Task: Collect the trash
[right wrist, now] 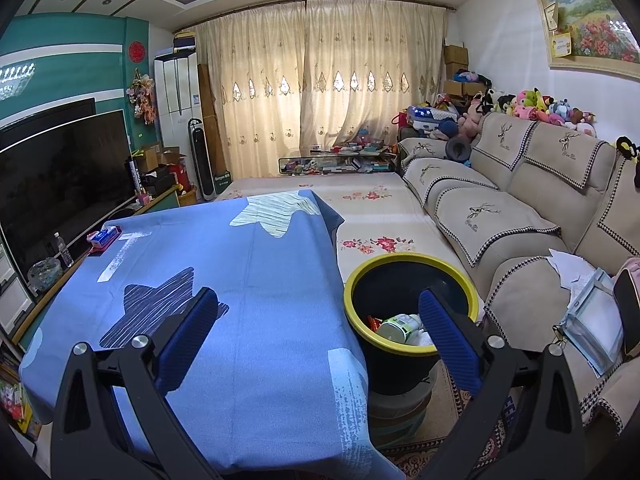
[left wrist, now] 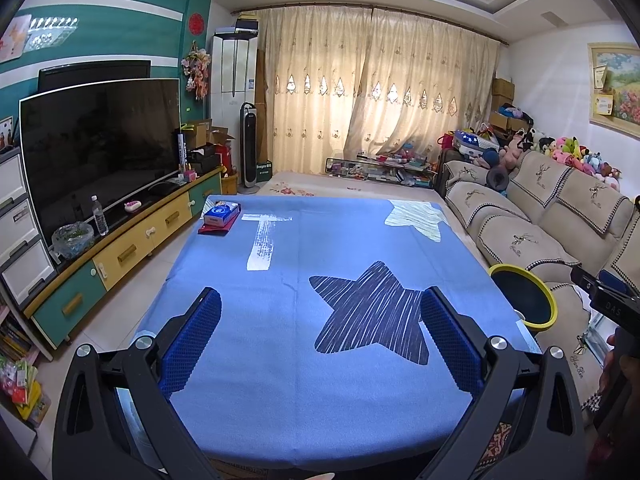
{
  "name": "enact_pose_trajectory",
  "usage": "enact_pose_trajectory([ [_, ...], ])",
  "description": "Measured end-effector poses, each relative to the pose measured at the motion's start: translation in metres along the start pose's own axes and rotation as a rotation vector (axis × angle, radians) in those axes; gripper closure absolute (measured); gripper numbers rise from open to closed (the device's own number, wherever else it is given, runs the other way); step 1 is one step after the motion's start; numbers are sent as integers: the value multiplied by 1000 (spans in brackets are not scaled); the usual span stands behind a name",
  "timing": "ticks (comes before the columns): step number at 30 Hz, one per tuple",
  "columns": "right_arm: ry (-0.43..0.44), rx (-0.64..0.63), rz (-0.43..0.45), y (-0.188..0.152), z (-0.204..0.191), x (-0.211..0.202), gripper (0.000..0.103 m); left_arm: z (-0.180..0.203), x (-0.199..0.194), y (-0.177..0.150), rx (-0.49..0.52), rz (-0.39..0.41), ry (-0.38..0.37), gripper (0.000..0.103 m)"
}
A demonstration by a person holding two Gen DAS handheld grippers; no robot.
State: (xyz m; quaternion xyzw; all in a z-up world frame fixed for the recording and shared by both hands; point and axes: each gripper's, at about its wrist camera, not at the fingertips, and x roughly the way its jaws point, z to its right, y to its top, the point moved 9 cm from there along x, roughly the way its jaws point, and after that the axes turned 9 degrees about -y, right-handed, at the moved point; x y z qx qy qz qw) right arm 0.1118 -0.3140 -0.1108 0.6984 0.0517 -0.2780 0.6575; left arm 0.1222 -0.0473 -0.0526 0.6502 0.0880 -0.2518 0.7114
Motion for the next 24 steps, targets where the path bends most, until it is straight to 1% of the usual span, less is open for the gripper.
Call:
enact_pose_trajectory([
  [11,0,1,-1,0,0,0,7,0,1,0,-1,-1,1,5],
  [16,0,1,-1,0,0,0,7,-2,3,-1,-23,-8,-28,5],
  [24,0,1,-2,0,0,-1,7,-4,8,-1,-28,-12,-41,5],
])
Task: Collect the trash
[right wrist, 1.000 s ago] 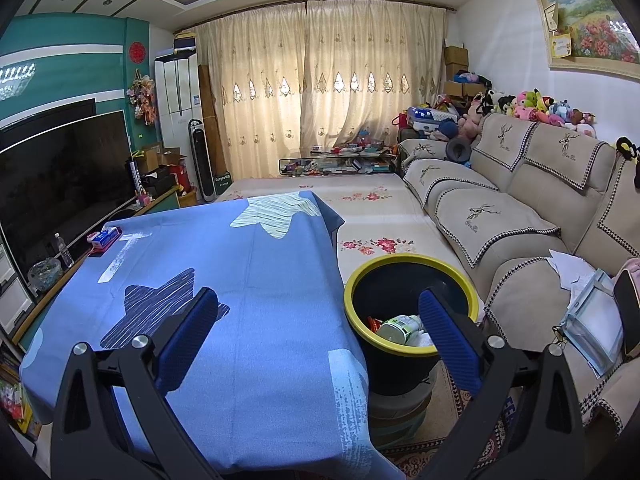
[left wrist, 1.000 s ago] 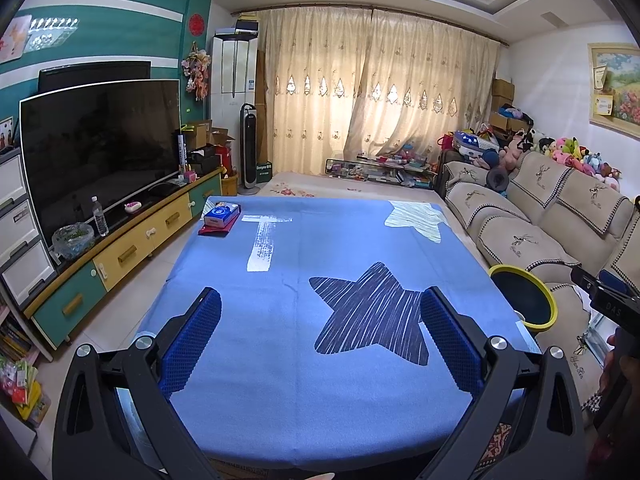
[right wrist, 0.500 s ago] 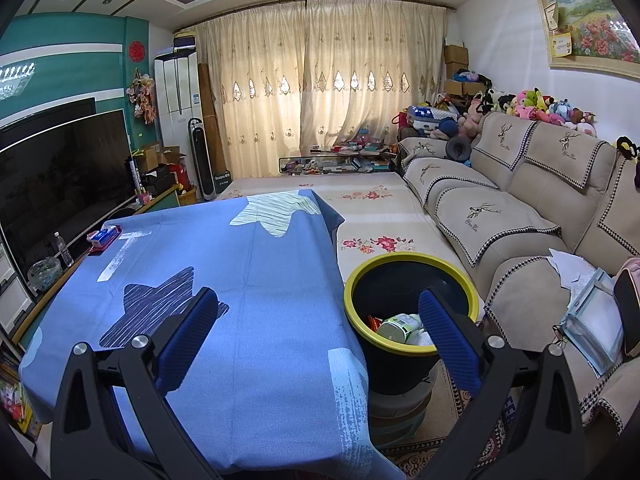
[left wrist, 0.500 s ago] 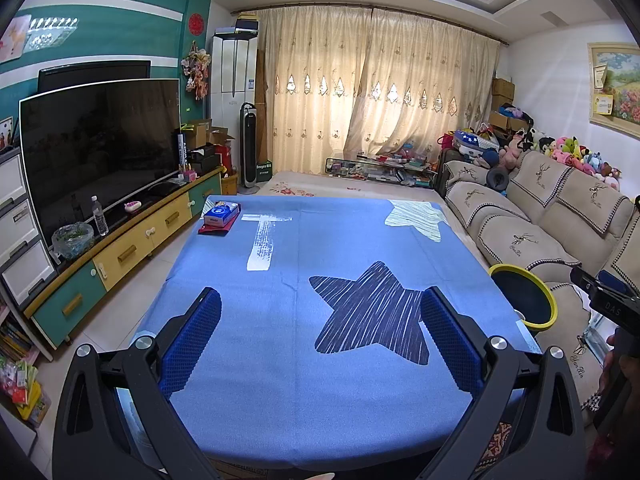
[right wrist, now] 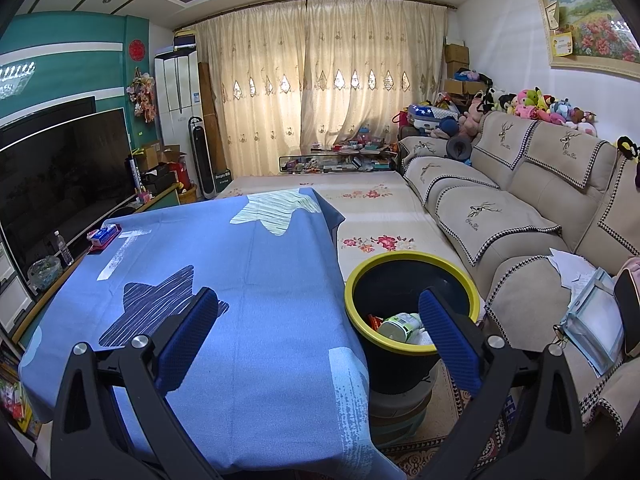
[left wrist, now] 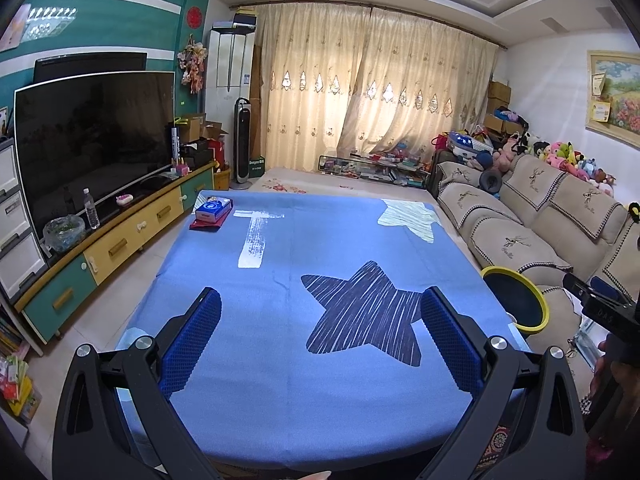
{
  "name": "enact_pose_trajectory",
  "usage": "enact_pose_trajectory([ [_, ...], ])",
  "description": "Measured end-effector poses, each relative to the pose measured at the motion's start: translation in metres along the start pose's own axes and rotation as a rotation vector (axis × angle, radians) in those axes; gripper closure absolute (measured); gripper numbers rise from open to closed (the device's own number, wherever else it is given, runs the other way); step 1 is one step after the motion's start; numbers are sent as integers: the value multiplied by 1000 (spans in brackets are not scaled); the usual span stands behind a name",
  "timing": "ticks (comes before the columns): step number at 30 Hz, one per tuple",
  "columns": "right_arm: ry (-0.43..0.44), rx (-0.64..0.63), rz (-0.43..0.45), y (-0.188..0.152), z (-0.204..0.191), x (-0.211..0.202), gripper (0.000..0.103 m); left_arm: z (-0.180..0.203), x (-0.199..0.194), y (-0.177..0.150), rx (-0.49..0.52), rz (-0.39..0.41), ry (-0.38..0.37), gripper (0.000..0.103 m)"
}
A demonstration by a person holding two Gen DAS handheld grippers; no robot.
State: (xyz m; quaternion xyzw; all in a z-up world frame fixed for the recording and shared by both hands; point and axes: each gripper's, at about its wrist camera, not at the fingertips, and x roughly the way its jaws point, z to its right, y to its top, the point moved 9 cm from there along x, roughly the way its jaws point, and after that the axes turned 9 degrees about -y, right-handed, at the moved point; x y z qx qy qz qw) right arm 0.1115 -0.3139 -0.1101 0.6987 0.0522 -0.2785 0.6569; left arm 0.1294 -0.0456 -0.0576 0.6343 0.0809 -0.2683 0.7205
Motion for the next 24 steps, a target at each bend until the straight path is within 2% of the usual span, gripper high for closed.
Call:
enact_pose_trajectory([
  [6,0,0,0,0,0,0,7,-1,8,-1,-6,-16,-10,5],
  [12,0,0,-8,-4,-2,4,7,-1,15,5,-28,9,-71,5],
  [15,-2,-4,-14,-7,-6,10,7,-4,28,8,-11,-6,-55,5],
  [20,28,-22,-49,-4,-20,36,7,-32,86,10,-21,-93,-10,5],
  [24,83,-47,-145,-6,-54,89,7,-82,161,6,-51,-169,79,5],
])
